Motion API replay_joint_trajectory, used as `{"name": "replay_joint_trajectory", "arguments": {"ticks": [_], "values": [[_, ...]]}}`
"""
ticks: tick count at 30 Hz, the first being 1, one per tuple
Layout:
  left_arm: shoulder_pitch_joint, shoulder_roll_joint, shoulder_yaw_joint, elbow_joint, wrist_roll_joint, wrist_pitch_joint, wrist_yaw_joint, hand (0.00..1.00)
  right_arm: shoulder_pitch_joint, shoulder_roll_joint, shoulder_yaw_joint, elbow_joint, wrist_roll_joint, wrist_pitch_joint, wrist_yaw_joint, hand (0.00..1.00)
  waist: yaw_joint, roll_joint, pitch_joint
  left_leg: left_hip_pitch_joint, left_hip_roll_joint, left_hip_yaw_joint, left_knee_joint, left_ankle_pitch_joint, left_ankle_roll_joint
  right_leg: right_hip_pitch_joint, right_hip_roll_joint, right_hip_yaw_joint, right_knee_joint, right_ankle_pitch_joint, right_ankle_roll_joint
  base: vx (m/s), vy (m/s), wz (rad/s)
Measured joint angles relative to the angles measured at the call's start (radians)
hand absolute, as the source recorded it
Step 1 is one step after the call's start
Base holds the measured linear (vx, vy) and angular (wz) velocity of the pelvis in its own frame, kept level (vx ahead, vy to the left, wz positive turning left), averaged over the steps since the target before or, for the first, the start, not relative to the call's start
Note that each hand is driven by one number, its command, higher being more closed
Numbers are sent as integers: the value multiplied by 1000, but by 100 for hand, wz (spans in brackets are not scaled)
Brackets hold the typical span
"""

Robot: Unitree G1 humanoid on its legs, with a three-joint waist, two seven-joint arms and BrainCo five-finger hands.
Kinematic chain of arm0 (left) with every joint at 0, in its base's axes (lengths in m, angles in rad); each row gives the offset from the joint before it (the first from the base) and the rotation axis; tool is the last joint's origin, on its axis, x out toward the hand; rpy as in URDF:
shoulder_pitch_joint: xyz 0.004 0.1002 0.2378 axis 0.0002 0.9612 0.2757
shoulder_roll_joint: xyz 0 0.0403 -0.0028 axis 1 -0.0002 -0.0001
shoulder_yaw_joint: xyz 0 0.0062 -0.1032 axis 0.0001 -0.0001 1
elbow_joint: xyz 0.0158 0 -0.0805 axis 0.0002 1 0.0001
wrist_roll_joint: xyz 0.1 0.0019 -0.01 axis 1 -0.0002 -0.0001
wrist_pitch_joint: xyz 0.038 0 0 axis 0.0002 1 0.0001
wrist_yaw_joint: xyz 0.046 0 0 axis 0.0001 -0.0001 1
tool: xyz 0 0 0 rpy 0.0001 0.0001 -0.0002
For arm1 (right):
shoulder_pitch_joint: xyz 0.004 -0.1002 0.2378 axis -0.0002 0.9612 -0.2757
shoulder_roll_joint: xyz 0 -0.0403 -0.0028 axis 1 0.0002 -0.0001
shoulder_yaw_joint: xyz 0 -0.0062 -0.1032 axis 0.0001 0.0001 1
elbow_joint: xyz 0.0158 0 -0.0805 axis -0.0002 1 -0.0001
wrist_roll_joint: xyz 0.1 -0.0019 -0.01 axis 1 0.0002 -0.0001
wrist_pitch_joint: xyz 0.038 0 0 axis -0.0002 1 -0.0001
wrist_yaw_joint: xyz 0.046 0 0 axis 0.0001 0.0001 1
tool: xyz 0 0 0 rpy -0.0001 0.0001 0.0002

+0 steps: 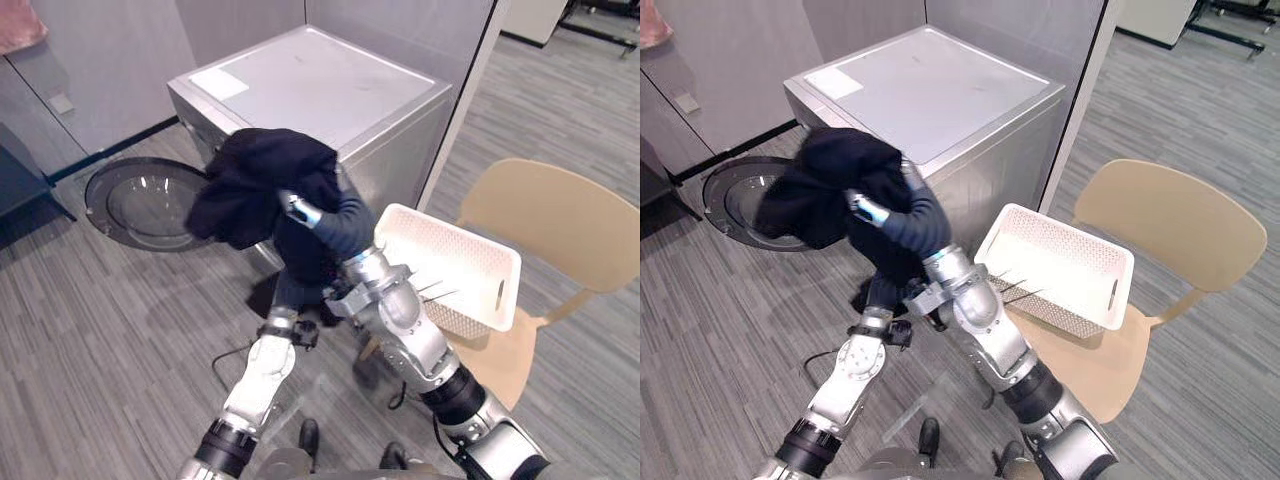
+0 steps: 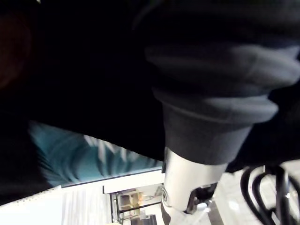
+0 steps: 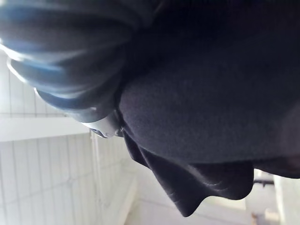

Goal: Pick up the laundry basket with both hands and put the clothes into the washing machine.

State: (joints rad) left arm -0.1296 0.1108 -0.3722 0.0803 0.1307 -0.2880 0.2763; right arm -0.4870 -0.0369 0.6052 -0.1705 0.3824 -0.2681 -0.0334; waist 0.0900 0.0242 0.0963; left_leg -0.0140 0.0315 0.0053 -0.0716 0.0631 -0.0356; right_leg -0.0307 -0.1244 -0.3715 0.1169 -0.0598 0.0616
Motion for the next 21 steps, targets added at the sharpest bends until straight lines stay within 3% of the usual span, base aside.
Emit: {"name": "replay_joint_trajectory", "arguments": {"ticks": [5, 14, 15, 21], "values": [[-101, -19, -31, 10, 84, 20, 75, 100, -21, 24, 72, 0, 72, 0, 13, 100, -1, 0, -36, 11, 7, 0, -5, 4, -3, 29, 18, 6, -55, 29, -5, 3, -7, -4], [-23, -9, -26, 49, 94, 29, 74, 100, 66, 7, 50, 48, 68, 0, 22, 100, -10, -1, -53, 16, 23, 21, -22, 15, -9, 27, 43, 35, -89, 57, -20, -22, -5, -10], [14, -8, -25, 53, 85, 29, 66, 100, 113, 6, 25, 53, 44, 0, 23, 0, -16, -1, -53, 15, 24, 21, -22, 14, -9, 27, 44, 35, -90, 58, -21, 0, 0, 0], [166, -3, 55, 134, 17, 31, 18, 100, 337, -64, -213, 178, -157, 6, -35, 0, -19, -1, -52, 2, 34, 18, -22, 13, -11, 22, 55, 39, -101, 62, -21, 5, -2, 1]]}}
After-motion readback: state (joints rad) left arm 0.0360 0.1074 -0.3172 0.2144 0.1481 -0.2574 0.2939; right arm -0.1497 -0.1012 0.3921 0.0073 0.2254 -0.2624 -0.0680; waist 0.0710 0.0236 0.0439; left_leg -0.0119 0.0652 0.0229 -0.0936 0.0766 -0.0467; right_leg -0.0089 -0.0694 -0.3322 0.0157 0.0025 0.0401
